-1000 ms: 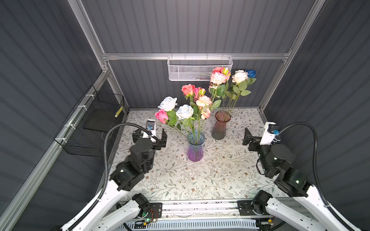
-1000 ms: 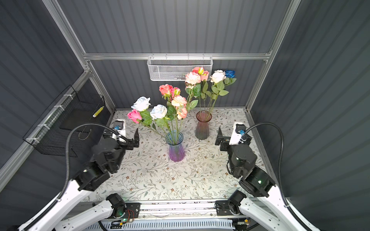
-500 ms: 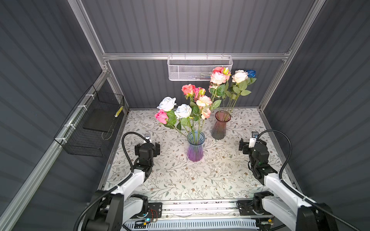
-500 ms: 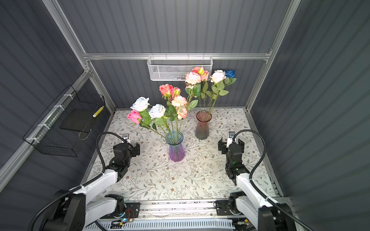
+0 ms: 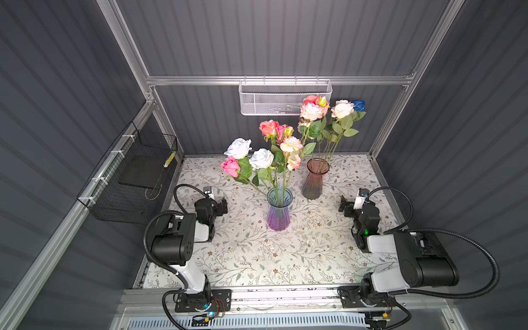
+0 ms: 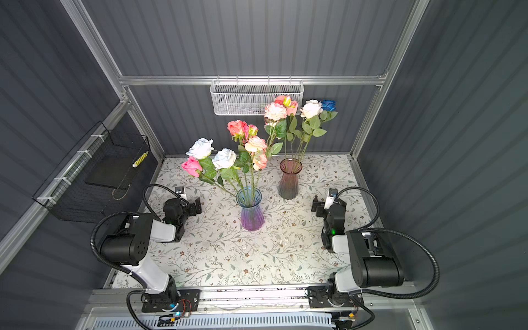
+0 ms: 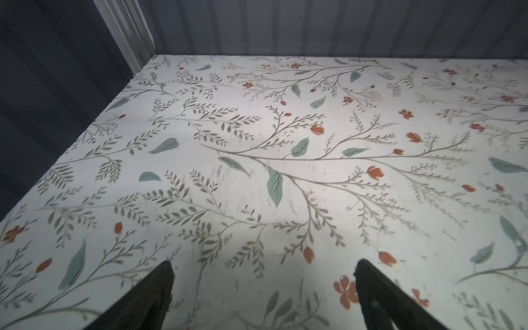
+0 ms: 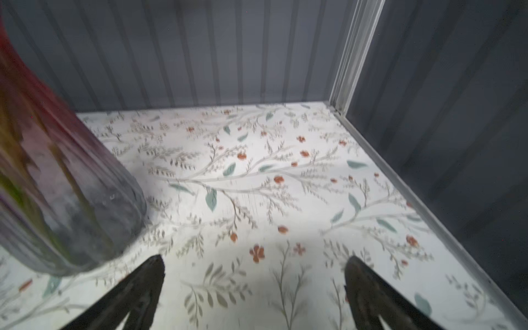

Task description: Arrange the flowers into the vase

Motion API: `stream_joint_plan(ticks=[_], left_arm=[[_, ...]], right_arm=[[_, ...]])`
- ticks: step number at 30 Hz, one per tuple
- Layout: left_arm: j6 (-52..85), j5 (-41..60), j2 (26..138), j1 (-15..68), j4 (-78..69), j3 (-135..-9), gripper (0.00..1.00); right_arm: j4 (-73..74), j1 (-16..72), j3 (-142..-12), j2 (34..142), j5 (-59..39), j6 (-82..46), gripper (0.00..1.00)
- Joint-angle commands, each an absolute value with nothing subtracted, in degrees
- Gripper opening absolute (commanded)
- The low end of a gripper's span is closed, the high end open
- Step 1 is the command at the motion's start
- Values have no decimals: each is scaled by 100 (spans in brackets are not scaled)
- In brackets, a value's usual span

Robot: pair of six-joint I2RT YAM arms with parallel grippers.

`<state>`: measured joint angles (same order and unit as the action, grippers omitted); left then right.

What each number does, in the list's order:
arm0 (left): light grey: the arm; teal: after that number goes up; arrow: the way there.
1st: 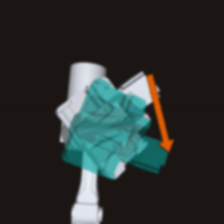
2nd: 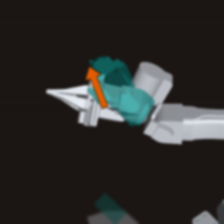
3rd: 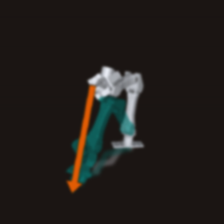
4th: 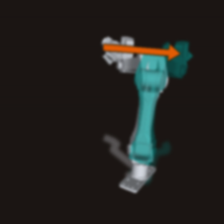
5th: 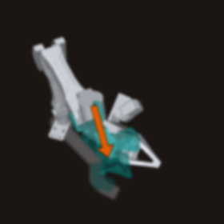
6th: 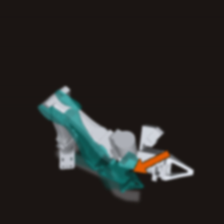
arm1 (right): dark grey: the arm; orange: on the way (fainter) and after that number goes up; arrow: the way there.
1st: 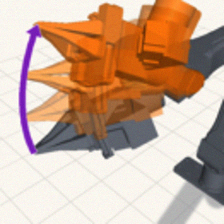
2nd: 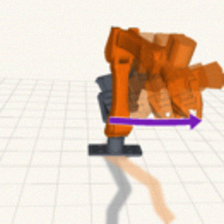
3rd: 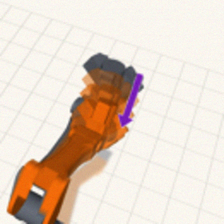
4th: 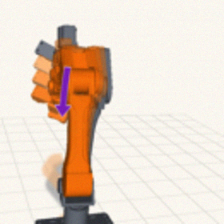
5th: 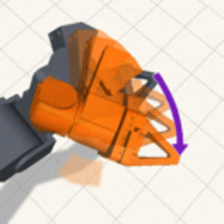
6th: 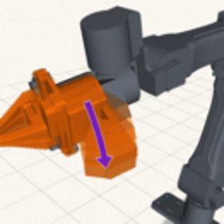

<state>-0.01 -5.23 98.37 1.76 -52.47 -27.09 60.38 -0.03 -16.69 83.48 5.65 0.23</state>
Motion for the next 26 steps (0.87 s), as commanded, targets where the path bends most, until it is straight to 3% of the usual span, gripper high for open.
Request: stream_joint_plan(ticks=[1,18,26], left_arm=[[-119,-262,9870,163,-5356,-2687,100],[-114,-294,9834,167,-5169,-2724,100],[-119,-298,9834,167,-5172,-2725,100]], right_arm=[[6027,-62,-1673,8403,349,-35,99],[5889,-67,-1707,8367,347,-46,99],[5518,-335,-1874,8350,-124,-220,99]])
